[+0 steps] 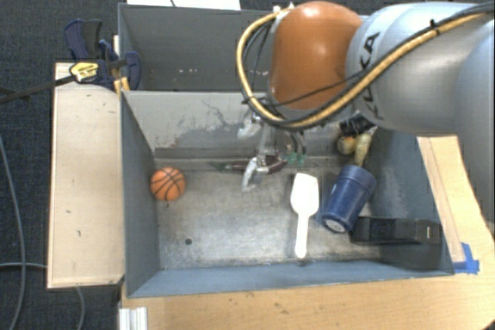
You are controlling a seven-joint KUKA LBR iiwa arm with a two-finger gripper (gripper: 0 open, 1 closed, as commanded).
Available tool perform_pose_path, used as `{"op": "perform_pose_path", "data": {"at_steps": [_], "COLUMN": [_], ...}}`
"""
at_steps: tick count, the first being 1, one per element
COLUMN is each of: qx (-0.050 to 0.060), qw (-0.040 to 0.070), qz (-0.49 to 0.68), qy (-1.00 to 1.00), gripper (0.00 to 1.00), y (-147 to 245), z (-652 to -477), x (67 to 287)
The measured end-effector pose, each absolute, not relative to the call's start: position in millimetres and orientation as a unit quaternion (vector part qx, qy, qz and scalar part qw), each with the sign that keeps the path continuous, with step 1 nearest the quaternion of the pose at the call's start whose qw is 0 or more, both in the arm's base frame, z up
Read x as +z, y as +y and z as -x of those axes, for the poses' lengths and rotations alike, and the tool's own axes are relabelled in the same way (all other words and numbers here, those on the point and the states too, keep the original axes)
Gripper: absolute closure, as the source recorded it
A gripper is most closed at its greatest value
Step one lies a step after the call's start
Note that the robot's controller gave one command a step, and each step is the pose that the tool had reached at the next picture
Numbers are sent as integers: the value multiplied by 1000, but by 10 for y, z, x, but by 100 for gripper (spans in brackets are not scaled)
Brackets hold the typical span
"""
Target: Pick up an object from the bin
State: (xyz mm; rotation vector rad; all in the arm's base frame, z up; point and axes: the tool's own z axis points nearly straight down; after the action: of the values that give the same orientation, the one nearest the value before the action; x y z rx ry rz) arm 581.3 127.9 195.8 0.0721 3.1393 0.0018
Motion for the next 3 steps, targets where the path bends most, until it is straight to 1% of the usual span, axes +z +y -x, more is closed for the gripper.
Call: {"op": "perform_pose_path", "data": {"at_steps": [1, 2, 3], "qx": [1, 1, 0], "qw": [1, 2, 1], "qz": [-118, -175, -65], "qy": [993, 985, 998], "gripper": [0, 0, 0], "y": [1119, 1092, 1002], "z": [-5864, -5848, -5852], "x": [1779, 1405, 1158]}}
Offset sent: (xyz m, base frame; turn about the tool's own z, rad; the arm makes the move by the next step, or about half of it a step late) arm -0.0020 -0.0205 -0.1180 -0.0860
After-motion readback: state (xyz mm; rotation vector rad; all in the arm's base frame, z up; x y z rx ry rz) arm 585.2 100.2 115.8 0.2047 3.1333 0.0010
